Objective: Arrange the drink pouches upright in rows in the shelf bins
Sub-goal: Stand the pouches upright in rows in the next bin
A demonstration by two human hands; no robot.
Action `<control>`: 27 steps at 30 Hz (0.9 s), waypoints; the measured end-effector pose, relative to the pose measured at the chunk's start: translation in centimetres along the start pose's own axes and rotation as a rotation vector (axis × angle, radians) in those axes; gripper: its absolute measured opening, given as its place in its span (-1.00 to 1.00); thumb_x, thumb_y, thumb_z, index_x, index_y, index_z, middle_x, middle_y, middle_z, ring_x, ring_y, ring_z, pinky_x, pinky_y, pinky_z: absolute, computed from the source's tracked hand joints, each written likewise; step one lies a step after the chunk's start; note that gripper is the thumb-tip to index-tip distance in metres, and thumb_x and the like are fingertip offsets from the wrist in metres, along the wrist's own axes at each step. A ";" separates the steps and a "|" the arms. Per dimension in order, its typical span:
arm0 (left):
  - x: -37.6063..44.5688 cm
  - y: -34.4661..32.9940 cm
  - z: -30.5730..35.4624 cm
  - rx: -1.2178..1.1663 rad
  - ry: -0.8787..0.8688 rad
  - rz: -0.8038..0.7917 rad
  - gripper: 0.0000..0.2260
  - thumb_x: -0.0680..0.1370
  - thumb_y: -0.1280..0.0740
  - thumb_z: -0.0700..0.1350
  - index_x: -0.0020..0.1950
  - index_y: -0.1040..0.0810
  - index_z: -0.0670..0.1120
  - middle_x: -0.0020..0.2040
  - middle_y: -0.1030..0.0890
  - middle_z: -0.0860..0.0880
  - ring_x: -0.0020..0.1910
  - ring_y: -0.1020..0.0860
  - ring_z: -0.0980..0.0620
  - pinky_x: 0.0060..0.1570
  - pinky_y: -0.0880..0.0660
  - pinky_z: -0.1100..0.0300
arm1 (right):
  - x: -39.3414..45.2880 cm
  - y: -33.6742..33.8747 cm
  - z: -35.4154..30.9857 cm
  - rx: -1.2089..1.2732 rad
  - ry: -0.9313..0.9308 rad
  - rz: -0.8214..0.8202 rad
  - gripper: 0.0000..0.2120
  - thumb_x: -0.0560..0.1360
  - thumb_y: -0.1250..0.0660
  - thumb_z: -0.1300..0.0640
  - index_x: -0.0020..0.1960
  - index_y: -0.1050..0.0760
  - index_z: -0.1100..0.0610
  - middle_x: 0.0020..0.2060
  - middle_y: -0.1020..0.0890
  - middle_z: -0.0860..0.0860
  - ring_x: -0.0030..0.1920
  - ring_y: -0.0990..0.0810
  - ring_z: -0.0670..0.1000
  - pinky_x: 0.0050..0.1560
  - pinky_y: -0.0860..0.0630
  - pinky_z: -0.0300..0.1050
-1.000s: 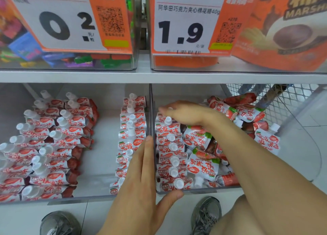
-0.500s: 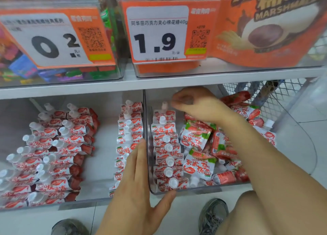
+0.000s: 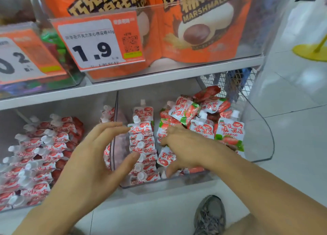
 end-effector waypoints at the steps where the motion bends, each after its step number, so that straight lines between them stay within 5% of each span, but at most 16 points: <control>1: 0.5 -0.2 0.8 0.003 -0.029 -0.030 -0.60 0.40 -0.28 0.28 0.15 -0.55 0.14 0.14 -0.50 0.30 0.12 -0.43 0.45 0.13 -0.24 0.60 | -0.3 0.9 0.1 0.012 0.001 0.058 -0.37 0.28 -0.54 -0.25 0.22 -0.50 0.05 0.02 -0.40 -0.01 0.11 -0.36 0.03 0.03 -0.45 0.00; 7: 2.2 -2.9 1.3 -0.118 0.051 -0.168 -0.51 0.37 -0.30 0.38 0.19 -0.54 0.16 0.03 -0.59 0.33 0.06 -0.51 0.41 0.00 -0.38 0.59 | -3.5 4.6 1.7 0.255 -0.005 0.347 -0.58 0.33 -0.52 -0.21 -0.06 -0.35 -0.07 -0.06 -0.37 -0.16 -0.09 -0.39 -0.10 -0.14 -0.41 -0.10; 10: 3.3 -5.0 1.4 -0.287 0.079 -0.279 -0.45 0.34 -0.35 0.38 0.24 -0.46 0.17 0.05 -0.61 0.22 0.05 -0.57 0.31 0.03 -0.51 0.37 | -4.2 5.3 1.9 0.376 -0.057 0.495 -0.61 0.39 -0.41 -0.30 -0.09 -0.37 -0.04 -0.14 -0.43 -0.17 -0.23 -0.42 -0.17 -0.25 -0.37 -0.12; 12: 4.3 -5.5 1.4 -0.392 0.092 -0.287 -0.61 0.41 -0.39 0.28 0.11 -0.53 0.08 -0.07 -0.65 0.14 -0.11 -0.62 0.21 -0.11 -0.54 0.27 | -4.1 5.1 2.2 0.555 -0.106 0.543 -0.60 0.39 -0.39 -0.32 -0.13 -0.40 -0.01 -0.30 -0.50 -0.14 -0.34 -0.44 -0.16 -0.32 -0.43 -0.13; 14: 5.3 -5.7 1.4 -0.523 0.102 -0.293 -0.72 0.45 -0.43 0.10 -0.07 -0.56 -0.10 -0.22 -0.66 0.06 -0.26 -0.61 0.15 -0.23 -0.51 0.27 | -3.6 4.2 2.7 0.751 -0.103 0.495 -0.60 0.37 -0.42 -0.30 -0.15 -0.45 0.01 -0.36 -0.53 -0.12 -0.38 -0.45 -0.17 -0.32 -0.49 -0.13; 17: 6.1 -5.8 1.3 -0.504 0.060 -0.321 -0.69 0.47 -0.42 0.11 -0.17 -0.56 -0.13 -0.28 -0.63 -0.06 -0.32 -0.57 -0.04 -0.25 -0.51 0.07 | -3.1 3.0 3.3 0.922 0.004 0.282 -0.68 0.38 -0.54 -0.13 0.01 -0.58 0.02 -0.20 -0.66 -0.07 -0.21 -0.61 -0.12 -0.16 -0.58 -0.16; 20: 6.9 -4.8 0.2 -0.276 0.041 -0.241 -0.72 0.48 -0.39 0.11 -0.30 -0.50 -0.04 -0.45 -0.48 0.07 -0.46 -0.40 0.16 -0.40 -0.36 0.29 | -3.5 3.8 6.4 0.578 -0.103 0.354 -0.49 0.30 -0.59 -0.13 0.20 -0.58 -0.05 0.07 -0.63 -0.17 0.10 -0.59 -0.16 0.15 -0.56 -0.13; 23: 7.5 -3.9 -1.0 -0.125 0.069 -0.197 -0.71 0.50 -0.37 0.07 -0.35 -0.43 -0.02 -0.51 -0.41 0.06 -0.50 -0.35 0.13 -0.46 -0.30 0.30 | -3.3 4.1 7.6 0.124 -0.230 0.323 -0.24 0.26 -0.59 -0.19 0.40 -0.42 -0.07 0.26 -0.43 -0.13 0.26 -0.39 -0.04 0.22 -0.43 -0.08; 27: 7.3 -4.8 -1.7 -0.102 0.082 -0.220 -0.72 0.52 -0.36 0.04 -0.26 -0.46 -0.12 -0.45 -0.52 -0.05 -0.48 -0.42 0.00 -0.44 -0.33 0.17 | -2.8 3.1 7.6 0.118 -0.244 0.219 -0.16 0.26 -0.60 -0.15 0.46 -0.37 -0.02 0.26 -0.29 -0.13 0.27 -0.30 -0.06 0.20 -0.44 -0.10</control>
Point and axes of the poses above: each hand's wrist, its own x-axis towards the middle knuckle, its own y-axis out of the back of the hand, z = x × y, the point moved 9 cm from there along x, towards the middle knuckle
